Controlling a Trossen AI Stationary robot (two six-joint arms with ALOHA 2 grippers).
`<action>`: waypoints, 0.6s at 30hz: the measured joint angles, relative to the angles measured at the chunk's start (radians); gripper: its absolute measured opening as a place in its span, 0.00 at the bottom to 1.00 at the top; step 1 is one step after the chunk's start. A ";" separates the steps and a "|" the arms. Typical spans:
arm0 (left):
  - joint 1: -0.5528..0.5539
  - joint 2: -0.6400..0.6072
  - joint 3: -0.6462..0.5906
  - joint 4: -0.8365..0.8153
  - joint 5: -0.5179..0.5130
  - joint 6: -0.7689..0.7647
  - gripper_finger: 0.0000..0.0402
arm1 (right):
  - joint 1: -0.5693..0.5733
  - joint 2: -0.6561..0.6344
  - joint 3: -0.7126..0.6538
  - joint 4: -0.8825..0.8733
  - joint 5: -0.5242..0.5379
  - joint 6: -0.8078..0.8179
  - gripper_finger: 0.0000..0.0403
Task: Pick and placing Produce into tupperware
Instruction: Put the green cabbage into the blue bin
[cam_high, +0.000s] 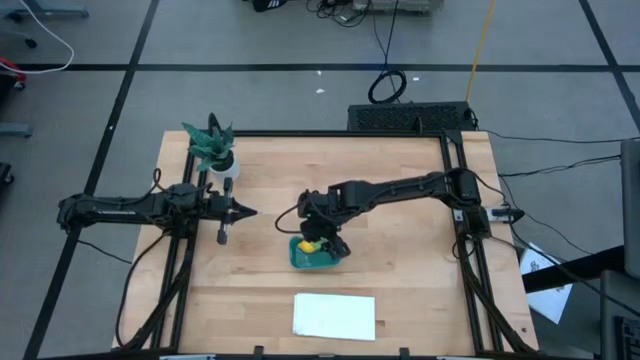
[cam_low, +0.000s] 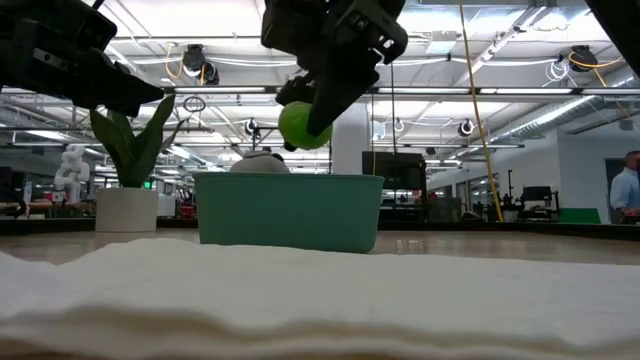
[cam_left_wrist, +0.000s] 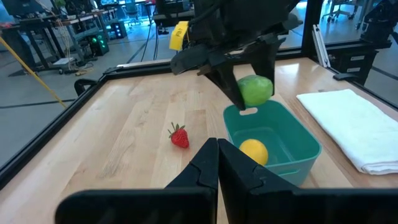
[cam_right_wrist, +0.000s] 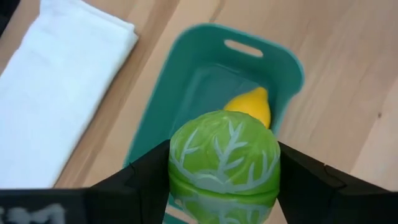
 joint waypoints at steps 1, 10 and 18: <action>0.000 0.000 0.000 -0.001 0.000 0.000 0.01 | 0.003 0.000 0.000 0.004 0.000 0.000 0.56; 0.000 0.000 0.000 -0.008 0.000 -0.001 0.01 | 0.007 0.000 0.000 0.013 0.002 0.055 0.57; 0.000 0.000 0.000 -0.009 0.000 -0.004 0.01 | 0.007 0.000 -0.055 0.039 0.003 0.098 0.57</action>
